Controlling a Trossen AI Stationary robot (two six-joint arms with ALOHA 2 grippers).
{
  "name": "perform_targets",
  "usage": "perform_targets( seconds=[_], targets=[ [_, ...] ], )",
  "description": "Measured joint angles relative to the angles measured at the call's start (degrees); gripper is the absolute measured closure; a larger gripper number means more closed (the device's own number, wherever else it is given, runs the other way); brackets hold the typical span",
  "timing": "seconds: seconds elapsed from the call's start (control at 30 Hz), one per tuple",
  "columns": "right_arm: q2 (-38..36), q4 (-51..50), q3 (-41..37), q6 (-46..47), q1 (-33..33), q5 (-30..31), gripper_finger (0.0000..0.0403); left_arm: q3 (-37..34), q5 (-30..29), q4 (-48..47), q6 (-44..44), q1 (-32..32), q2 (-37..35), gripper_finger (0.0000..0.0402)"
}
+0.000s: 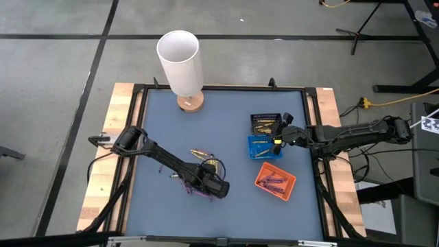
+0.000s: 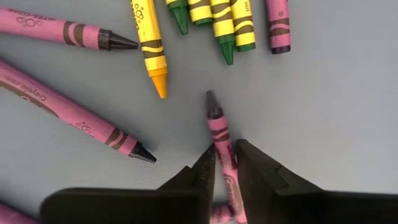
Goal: Sort crayons
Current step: Put the purple crayon into the orange bin
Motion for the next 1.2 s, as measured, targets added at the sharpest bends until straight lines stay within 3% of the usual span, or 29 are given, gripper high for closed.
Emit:
perform_targets(
  seconds=[0.33,0.7,0.93,1.2],
  targets=[
    [0.0,0.0,0.0,0.0,0.0,0.0,0.0241,0.0,-0.3,0.6,0.5,0.0,0.1,0.0392],
    [0.0,0.0,0.0,0.0,0.0,0.0,0.0241,-0.1,-1.4,5.5,9.5,0.1,0.2,0.0393],
    [0.0,0.0,0.0,0.0,0.0,0.0,0.0241,-0.2,-2.7,16.8,19.2,1.1,0.5,0.0394],
    [0.0,0.0,0.0,0.0,0.0,0.0,0.0241,-0.2,-3.2,36.9,40.3,4.6,0.4,0.0394]
  ],
)
